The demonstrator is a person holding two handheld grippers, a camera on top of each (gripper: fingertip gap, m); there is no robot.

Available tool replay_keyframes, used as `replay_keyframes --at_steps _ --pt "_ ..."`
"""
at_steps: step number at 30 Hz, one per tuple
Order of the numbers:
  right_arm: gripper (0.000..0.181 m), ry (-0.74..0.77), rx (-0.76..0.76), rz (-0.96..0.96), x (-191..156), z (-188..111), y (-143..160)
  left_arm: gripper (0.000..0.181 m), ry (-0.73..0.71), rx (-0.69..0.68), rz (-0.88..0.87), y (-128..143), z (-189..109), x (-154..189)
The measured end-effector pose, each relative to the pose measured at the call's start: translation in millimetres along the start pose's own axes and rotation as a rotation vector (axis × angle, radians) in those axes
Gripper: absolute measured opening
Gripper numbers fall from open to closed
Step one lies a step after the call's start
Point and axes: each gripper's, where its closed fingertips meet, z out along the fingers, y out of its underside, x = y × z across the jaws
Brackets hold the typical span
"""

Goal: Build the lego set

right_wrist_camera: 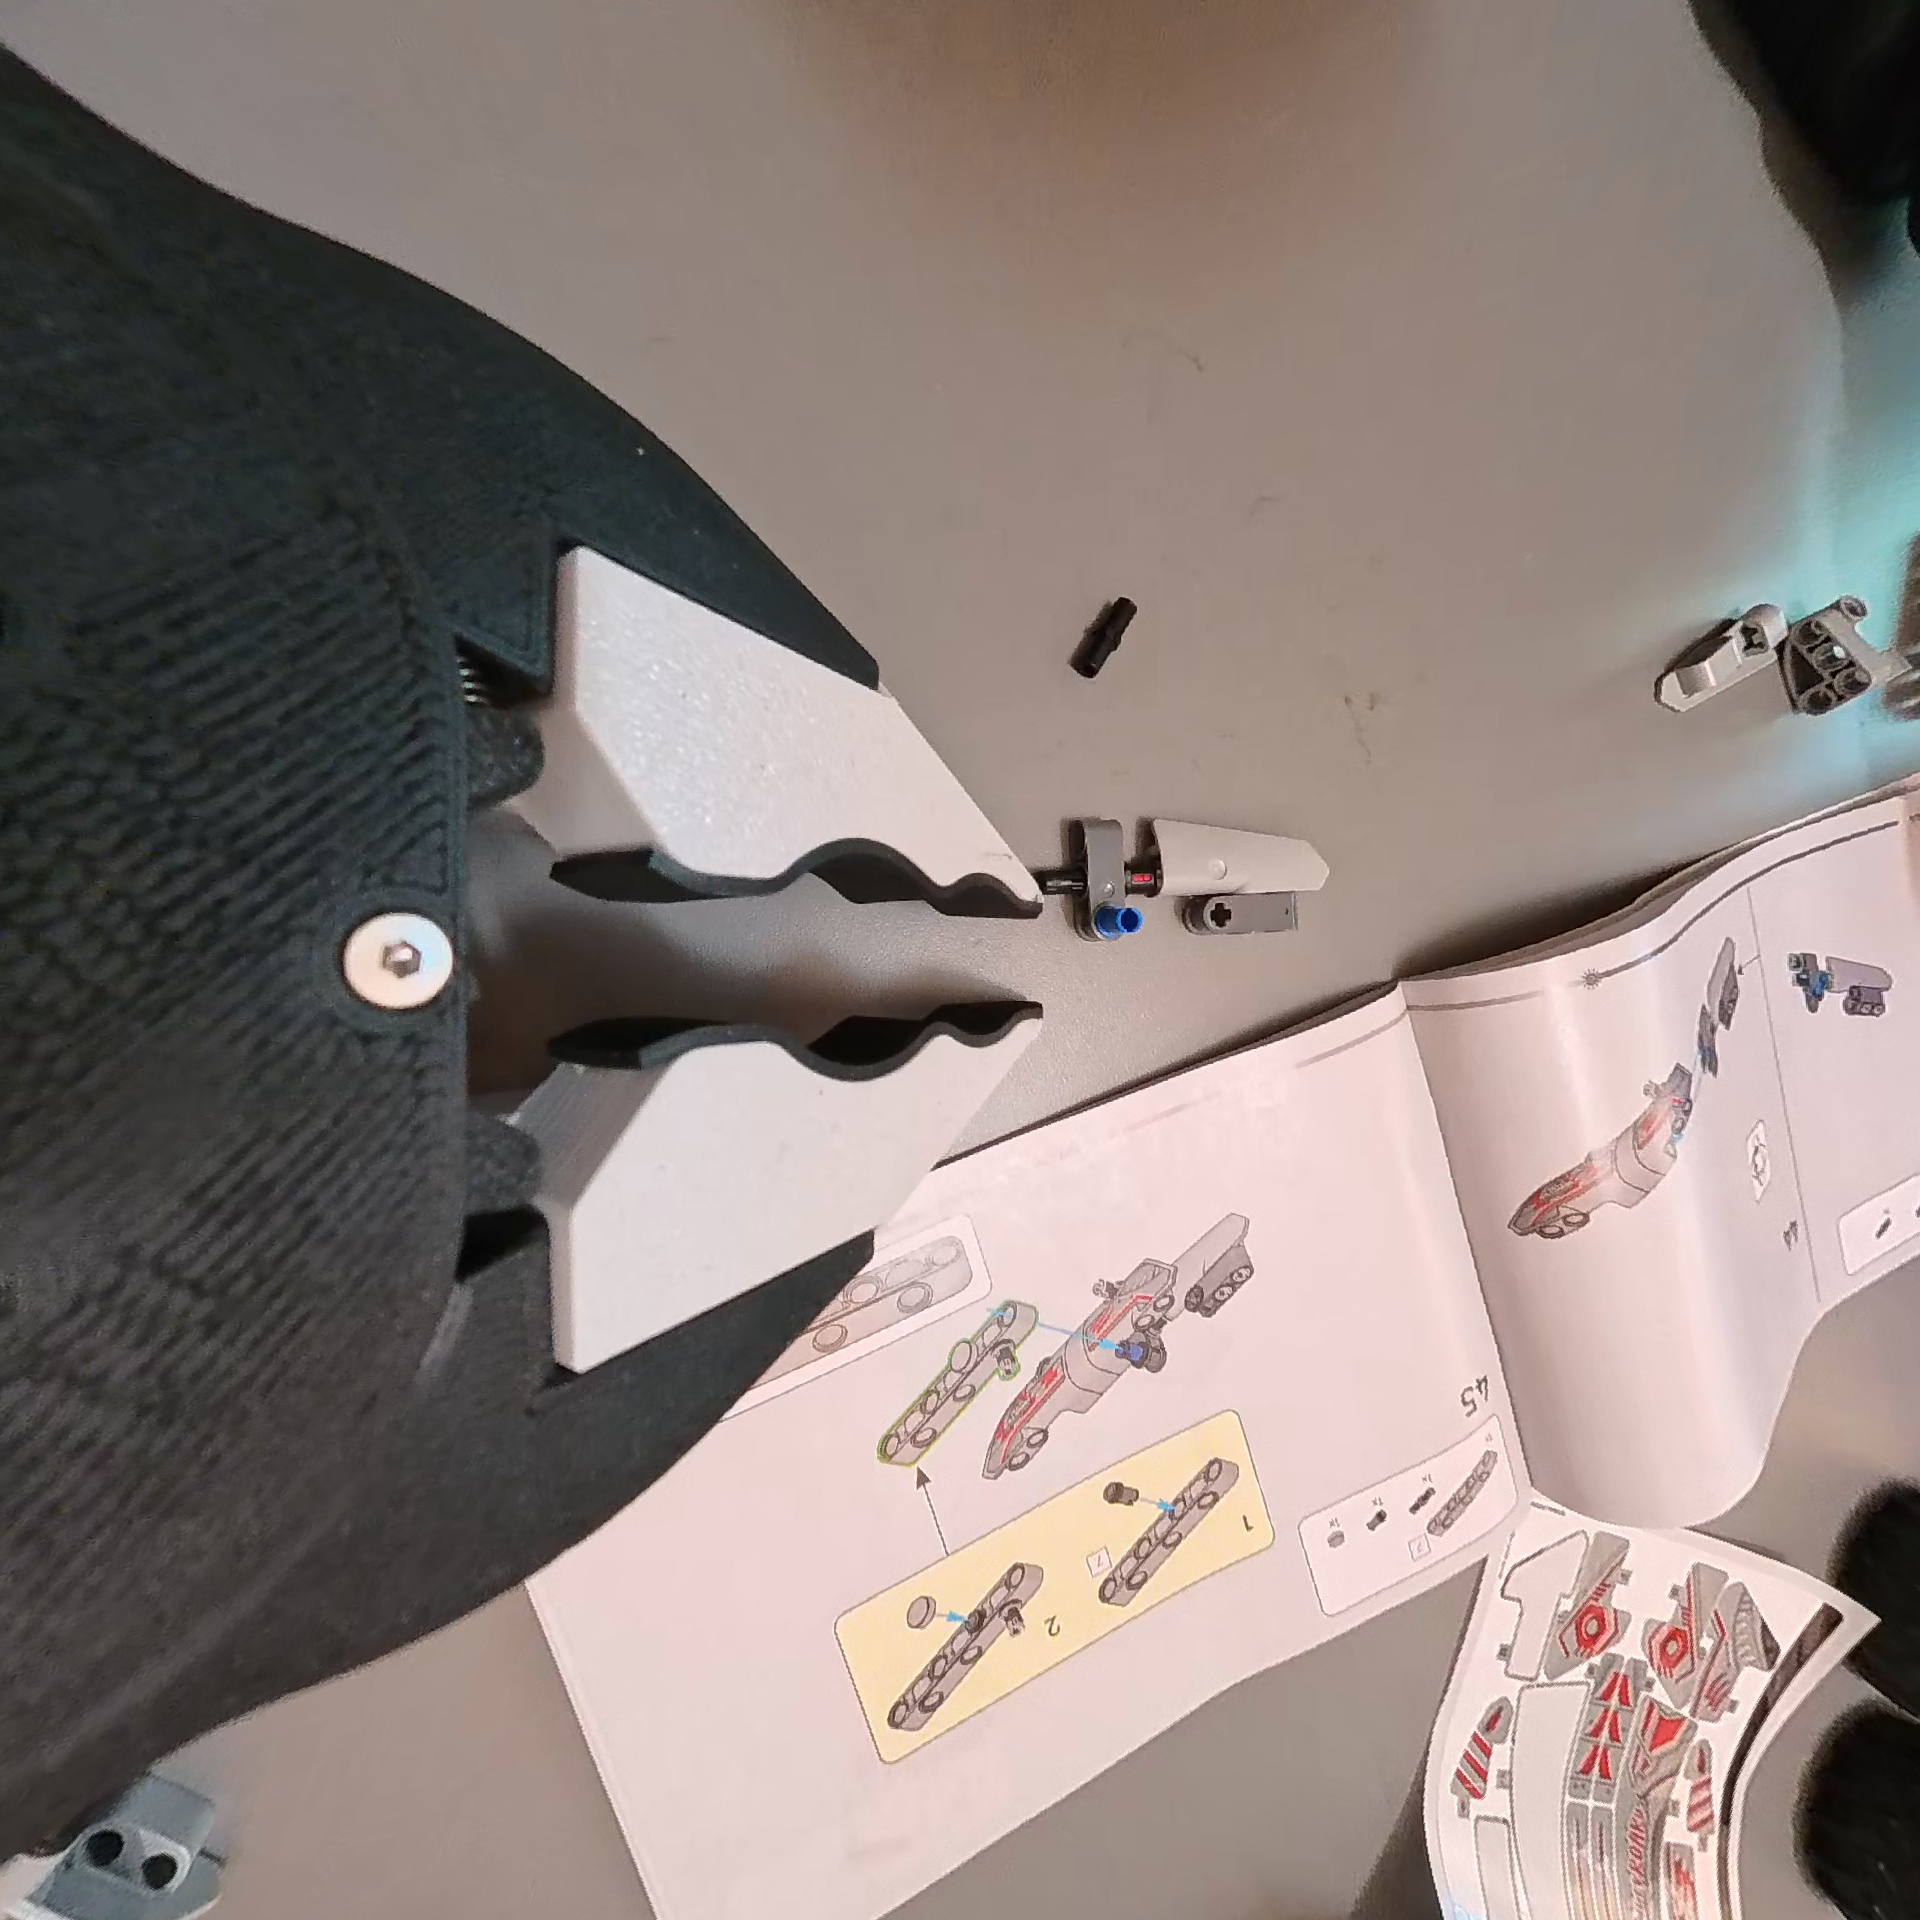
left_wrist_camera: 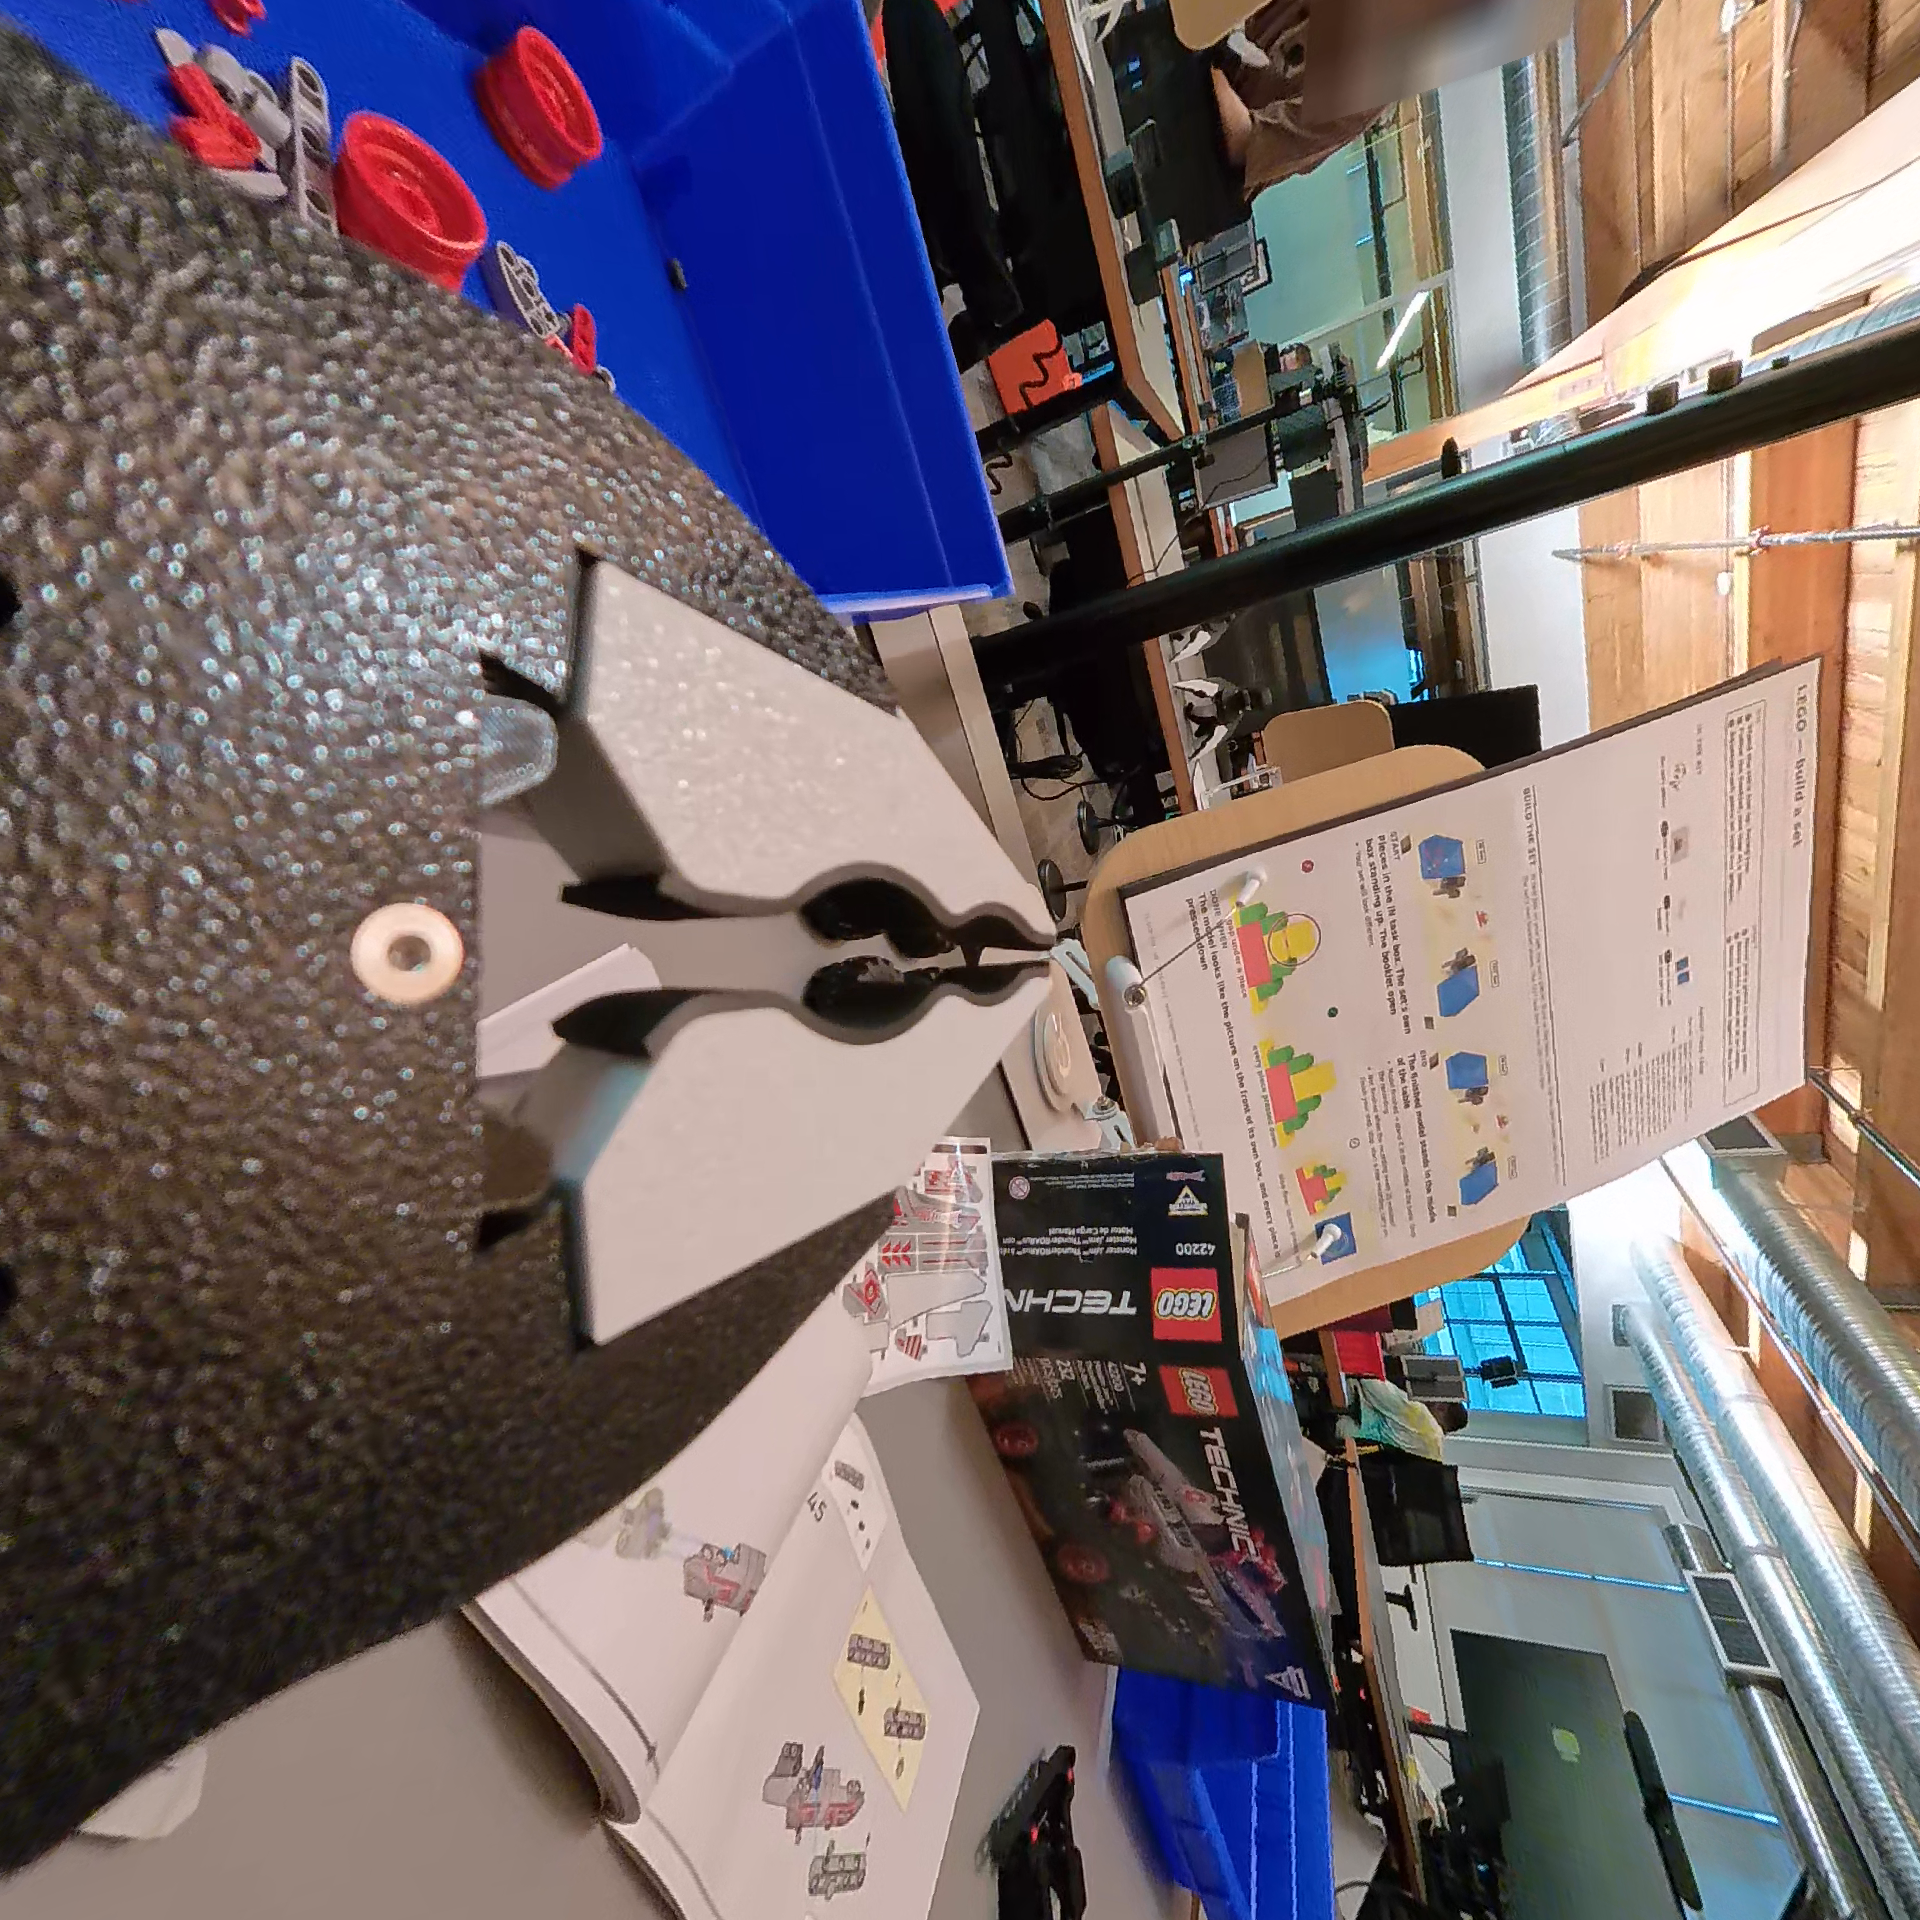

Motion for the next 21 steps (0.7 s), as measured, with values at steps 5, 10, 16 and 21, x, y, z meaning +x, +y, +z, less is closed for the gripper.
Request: replay_keyframes --at_steps 5,10,16,21 --pt "0.014 -0.002 0.000 0.003 0 0 0 0.000 0.005 -0.004 -0.004 1 0 0" --pt "0.014 -0.002 0.000 0.003 0 0 0 0.000 0.008 -0.004 -0.004 1 0 1" --pt "0.014 -0.006 0.000 0.007 0 0 0 0.000 0.051 -0.026 -0.002 4 2 9" --pt "0.015 -0.014 0.000 0.014 0 0 0 0.000 0.464 -0.067 0.016 3 1 85"
